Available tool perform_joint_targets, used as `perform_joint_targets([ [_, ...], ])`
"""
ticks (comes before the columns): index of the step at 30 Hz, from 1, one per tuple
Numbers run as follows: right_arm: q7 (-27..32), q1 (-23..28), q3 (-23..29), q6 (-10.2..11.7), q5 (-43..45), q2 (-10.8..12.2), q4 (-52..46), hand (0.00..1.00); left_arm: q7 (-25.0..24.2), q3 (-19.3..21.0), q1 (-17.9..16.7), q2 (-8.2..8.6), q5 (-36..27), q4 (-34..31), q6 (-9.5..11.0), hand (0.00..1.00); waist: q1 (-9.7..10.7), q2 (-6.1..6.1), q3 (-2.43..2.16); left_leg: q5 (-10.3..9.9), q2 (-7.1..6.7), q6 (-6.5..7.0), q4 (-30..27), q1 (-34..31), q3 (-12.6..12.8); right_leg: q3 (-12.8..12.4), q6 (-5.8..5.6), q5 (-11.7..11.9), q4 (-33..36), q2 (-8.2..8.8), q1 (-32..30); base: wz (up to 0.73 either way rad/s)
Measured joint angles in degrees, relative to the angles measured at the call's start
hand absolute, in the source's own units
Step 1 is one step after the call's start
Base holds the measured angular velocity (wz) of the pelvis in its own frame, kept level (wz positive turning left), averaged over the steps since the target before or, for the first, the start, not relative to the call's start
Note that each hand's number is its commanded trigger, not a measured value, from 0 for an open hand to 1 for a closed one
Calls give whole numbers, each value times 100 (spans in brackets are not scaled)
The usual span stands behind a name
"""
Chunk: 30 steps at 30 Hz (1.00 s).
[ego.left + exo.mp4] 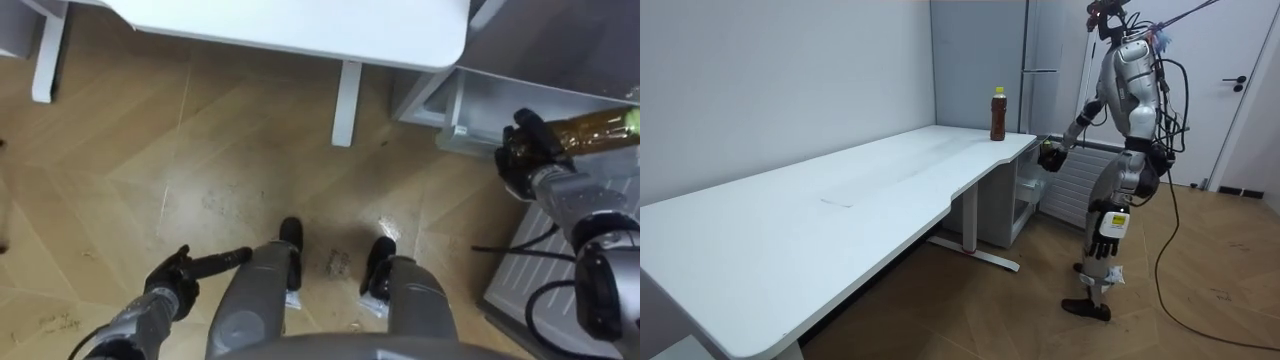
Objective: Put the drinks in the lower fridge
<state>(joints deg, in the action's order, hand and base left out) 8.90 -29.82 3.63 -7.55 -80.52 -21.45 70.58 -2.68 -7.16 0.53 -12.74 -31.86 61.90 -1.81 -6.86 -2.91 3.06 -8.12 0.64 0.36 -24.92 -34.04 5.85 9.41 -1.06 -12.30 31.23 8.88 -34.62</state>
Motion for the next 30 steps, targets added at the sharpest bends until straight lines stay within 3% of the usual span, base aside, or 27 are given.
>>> perform_joint_targets([
  [4,154,-358,6,-18,-73,-108,3,100,84,-83,23,0,-2,-1,27,0,19,-47,23,4,-59,7,-8,-51,64,-60,-19,-47,179,73,-146,0],
  [11,316,-554,2,-128,-115,-159,1,100,90,-106,92,-16,-6,-8,24,0,14,-82,39,10,-63,17,-78,-189,63,-54,-12,-54,259,94,-289,0],
  [18,472,-749,-11,-130,-292,-204,-6,100,102,-427,229,-223,-365,-9,8,0,50,-125,54,18,-52,28,-306,-529,76,-62,25,-122,500,131,-636,2],
  [20,483,-752,-9,-127,-426,-264,-49,8,126,-485,236,-231,-557,-13,9,0,48,-131,52,15,-38,28,-427,-683,76,-68,38,-131,589,129,-773,6],
  [21,492,-752,-9,-119,-482,-303,-124,0,141,-488,249,-232,-642,-14,9,0,52,-129,51,15,-37,28,-478,-804,70,-71,43,-132,657,132,-887,5],
  [27,608,-755,-11,-54,-491,-331,-175,0,452,-582,260,-234,-682,-9,4,0,36,-124,48,15,-31,28,-603,-1032,57,-90,65,-135,790,133,-1127,1],
  [30,673,-755,-17,-50,-485,-331,-184,0,567,-823,228,-234,-679,0,-88,0,36,-123,48,12,-26,31,-647,-1070,59,-99,66,-135,814,132,-1155,0],
])
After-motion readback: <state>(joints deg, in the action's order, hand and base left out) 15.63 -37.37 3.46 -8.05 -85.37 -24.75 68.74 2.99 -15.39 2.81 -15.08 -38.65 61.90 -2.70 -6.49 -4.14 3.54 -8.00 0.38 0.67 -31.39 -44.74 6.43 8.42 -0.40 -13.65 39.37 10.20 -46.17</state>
